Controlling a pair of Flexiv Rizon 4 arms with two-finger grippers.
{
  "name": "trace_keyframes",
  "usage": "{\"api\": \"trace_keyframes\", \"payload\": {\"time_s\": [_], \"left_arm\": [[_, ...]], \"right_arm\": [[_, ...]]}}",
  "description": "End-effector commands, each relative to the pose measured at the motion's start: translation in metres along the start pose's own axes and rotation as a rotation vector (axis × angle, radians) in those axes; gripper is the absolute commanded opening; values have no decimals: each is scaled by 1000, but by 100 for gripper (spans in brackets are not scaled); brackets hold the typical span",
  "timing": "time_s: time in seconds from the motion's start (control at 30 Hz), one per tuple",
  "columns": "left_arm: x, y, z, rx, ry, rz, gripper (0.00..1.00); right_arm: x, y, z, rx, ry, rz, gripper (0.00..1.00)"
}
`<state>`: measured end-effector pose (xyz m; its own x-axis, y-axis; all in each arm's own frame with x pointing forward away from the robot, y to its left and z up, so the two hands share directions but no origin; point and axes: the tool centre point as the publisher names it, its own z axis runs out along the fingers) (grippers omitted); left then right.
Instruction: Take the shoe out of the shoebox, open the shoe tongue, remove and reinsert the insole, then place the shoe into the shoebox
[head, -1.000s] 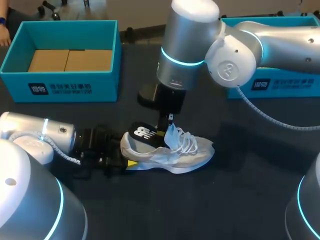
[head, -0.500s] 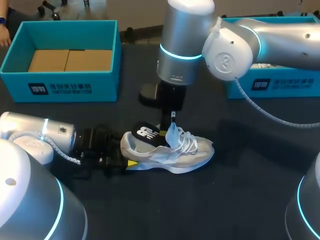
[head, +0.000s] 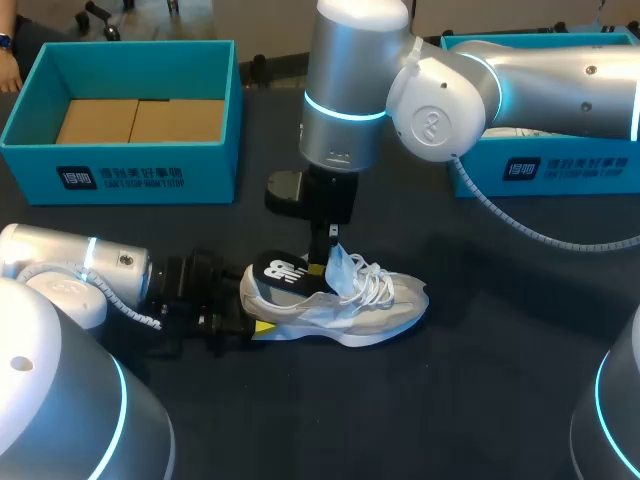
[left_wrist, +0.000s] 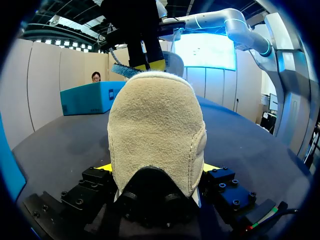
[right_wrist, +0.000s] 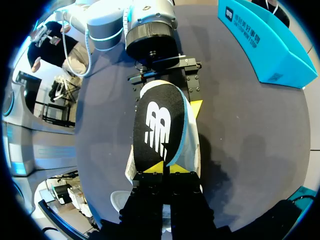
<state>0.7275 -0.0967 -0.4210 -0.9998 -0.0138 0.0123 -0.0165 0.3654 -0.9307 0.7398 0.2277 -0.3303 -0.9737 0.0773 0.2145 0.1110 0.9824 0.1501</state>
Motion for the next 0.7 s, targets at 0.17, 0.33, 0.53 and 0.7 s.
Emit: {"api": "trace_keyframes", "payload": {"time_s": [0.17,0.33,0.53,0.7], "left_arm": [[-2,3,3,-3,1,0,0],[-2,3,3,-3,1,0,0],[-2,3,3,-3,1,0,0],[-2,3,3,-3,1,0,0]], "right_arm": [[2,8,-9,11,-26,-15,0],[0,13,-11,12,-26,-31,0],[-3,15,-8,8,-25,-35,0],[-3,13,-7,1,-18,-29,0]]}}
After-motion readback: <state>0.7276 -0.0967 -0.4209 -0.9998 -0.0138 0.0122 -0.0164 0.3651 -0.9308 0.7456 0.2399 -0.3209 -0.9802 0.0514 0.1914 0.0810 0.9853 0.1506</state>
